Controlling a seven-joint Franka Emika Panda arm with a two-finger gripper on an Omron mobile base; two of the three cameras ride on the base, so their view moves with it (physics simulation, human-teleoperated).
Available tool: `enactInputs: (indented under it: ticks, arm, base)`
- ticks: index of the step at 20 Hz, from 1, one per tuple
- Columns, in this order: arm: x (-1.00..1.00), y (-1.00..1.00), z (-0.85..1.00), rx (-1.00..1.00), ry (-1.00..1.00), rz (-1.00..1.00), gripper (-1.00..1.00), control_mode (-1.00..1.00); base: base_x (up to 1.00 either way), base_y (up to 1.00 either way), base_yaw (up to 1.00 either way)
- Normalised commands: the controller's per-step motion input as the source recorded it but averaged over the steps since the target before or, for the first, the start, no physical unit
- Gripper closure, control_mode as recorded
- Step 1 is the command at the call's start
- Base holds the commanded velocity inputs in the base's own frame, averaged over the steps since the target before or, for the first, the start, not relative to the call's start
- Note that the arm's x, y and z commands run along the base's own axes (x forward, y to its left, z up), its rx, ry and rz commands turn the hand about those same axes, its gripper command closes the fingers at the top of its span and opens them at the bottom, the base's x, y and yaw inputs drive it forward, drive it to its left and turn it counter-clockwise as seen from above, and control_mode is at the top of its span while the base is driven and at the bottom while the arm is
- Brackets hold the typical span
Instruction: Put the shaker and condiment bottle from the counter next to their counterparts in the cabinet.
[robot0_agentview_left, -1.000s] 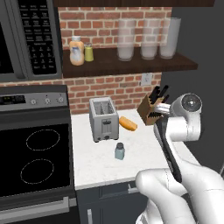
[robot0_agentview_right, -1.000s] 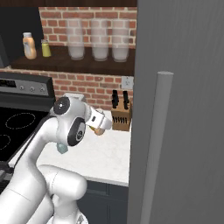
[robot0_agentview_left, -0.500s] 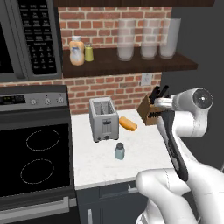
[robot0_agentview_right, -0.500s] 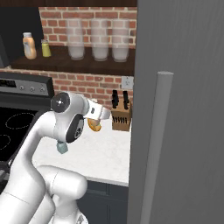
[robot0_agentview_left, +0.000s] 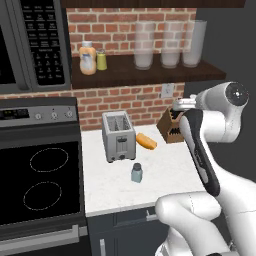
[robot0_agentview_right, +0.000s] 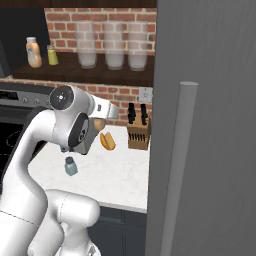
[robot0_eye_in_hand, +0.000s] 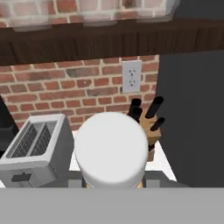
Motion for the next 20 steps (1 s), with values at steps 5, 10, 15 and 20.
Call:
enactInputs:
  ticks: [5, 10, 15, 20]
  arm:
    - [-0.17, 0.16, 0.47, -0.01, 0.00, 0.09, 1.00, -1.00]
    - [-0.19, 0.24, 0.43, -0.02, 0.00, 0.08, 1.00, -1.00]
    - [-0.34, 0.30, 0.39, -0.04, -0.03, 0.06, 1.00, -1.00]
    - [-0.33, 0.40, 0.47, -0.05, -0.05, 0.06, 1.00, -1.00]
  base:
    - [0.00, 0.00, 0.00]
    - [0.00, 0.00, 0.00]
    - [0.00, 0.00, 0.00]
    - [0.00, 0.00, 0.00]
